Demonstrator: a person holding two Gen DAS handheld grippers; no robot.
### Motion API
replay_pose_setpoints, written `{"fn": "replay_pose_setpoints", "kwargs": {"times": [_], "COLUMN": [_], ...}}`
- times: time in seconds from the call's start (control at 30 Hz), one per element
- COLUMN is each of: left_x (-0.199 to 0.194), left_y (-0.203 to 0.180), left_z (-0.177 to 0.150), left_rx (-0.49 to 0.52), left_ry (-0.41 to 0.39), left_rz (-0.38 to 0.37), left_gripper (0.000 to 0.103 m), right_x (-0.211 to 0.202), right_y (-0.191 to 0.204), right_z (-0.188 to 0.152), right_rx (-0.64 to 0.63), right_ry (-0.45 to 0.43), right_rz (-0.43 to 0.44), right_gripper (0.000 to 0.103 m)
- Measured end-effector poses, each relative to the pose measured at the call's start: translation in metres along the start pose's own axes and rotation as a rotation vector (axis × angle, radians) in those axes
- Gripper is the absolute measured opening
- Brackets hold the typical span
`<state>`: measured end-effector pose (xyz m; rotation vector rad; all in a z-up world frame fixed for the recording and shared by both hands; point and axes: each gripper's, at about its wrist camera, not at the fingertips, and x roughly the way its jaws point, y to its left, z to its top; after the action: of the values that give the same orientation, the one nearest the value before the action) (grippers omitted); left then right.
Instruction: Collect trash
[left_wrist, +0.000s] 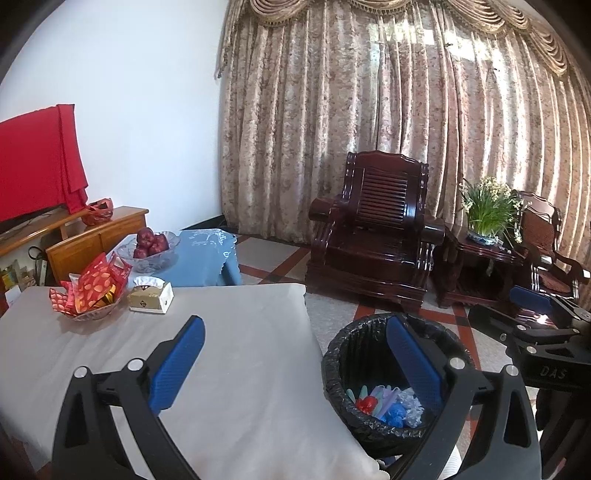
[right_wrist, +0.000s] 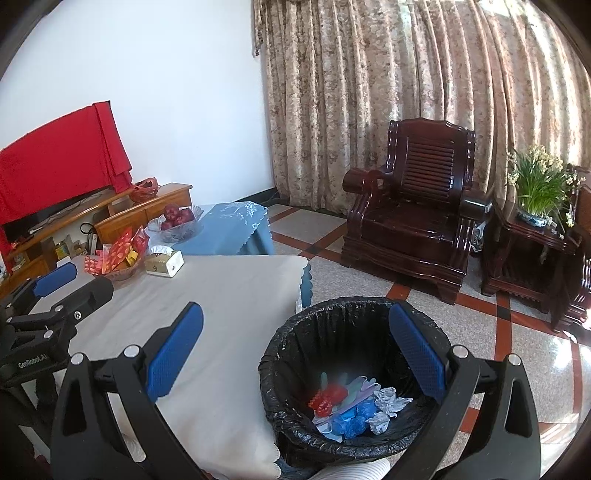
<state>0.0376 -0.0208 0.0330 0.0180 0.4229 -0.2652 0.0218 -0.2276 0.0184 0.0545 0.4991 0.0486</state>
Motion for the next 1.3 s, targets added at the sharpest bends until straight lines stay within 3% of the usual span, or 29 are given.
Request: {"fn": "replay_pose_setpoints", "kwargs": {"times": [1.3], "left_x": [0.001], "left_y": [0.002], "left_z": [-0.001], "left_rx": [0.000], "left_ry": [-0.005], "left_rz": [0.006], "left_gripper": [0.097], "right_x": [0.010], "right_y": [0.017], "right_z": [0.001], "right_rx": [-0.012], "right_ry": [0.000], "right_rz": [0.010], "right_gripper": [0.098]}}
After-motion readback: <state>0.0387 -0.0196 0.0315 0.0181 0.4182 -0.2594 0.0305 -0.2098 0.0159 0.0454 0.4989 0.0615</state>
